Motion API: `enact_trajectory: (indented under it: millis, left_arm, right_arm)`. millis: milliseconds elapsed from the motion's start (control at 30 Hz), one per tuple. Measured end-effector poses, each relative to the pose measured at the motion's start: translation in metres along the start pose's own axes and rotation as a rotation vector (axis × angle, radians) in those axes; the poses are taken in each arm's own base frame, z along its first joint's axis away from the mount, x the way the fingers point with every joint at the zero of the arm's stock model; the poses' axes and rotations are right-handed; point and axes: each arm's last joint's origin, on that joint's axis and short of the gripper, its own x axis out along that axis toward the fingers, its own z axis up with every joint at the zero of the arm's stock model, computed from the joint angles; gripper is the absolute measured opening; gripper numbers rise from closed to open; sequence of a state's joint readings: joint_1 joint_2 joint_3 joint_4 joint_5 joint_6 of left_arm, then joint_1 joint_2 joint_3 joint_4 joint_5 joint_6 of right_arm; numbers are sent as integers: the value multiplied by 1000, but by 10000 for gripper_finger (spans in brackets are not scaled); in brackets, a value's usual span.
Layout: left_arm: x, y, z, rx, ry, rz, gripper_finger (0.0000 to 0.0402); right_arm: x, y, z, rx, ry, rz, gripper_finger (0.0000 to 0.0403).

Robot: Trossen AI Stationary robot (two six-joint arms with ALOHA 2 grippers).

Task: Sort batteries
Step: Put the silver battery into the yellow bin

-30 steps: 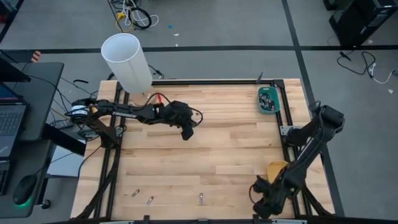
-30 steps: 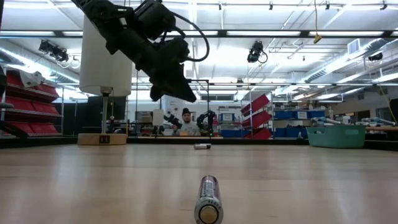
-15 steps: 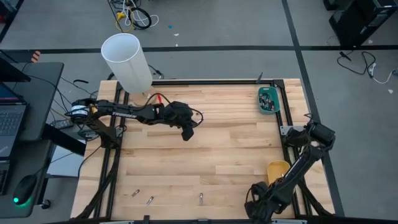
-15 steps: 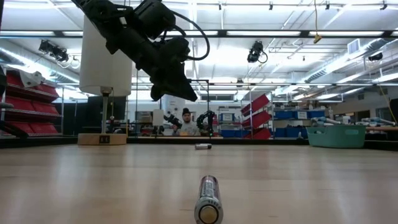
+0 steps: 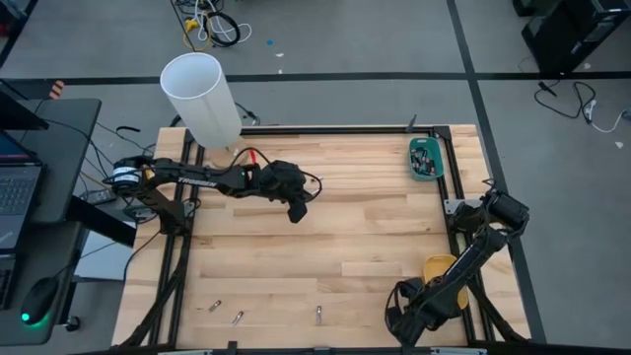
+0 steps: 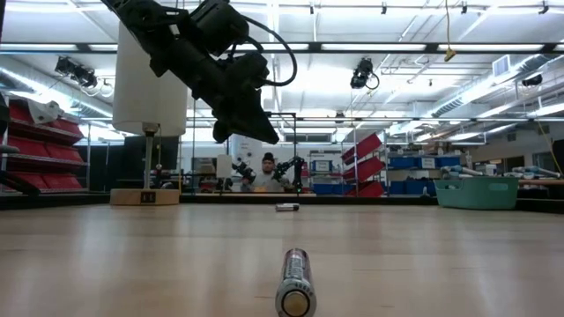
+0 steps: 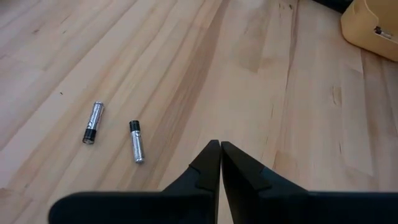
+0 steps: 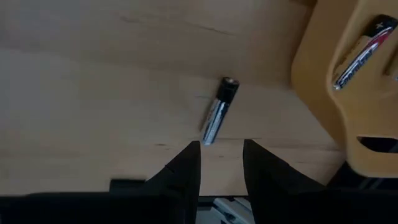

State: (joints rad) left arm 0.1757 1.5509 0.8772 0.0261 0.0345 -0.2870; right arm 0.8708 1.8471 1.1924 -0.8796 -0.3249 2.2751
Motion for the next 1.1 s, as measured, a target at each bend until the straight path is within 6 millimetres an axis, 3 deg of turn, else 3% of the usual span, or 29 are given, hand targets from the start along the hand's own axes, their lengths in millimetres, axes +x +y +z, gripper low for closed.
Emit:
enact_trajectory:
  millis: [467,867,1100]
  left_arm:
    - [0,0,0,23,3,-2,30]
    - [0,-1,0,21,9,-20,30]
    - [0,-1,0,17,9,-21,30]
  right_arm:
    - [11,1,21,62,54,-73,98]
    - [18,4,19,43,69,-54,75]
    - [15,6,3,-9,154,-44,80]
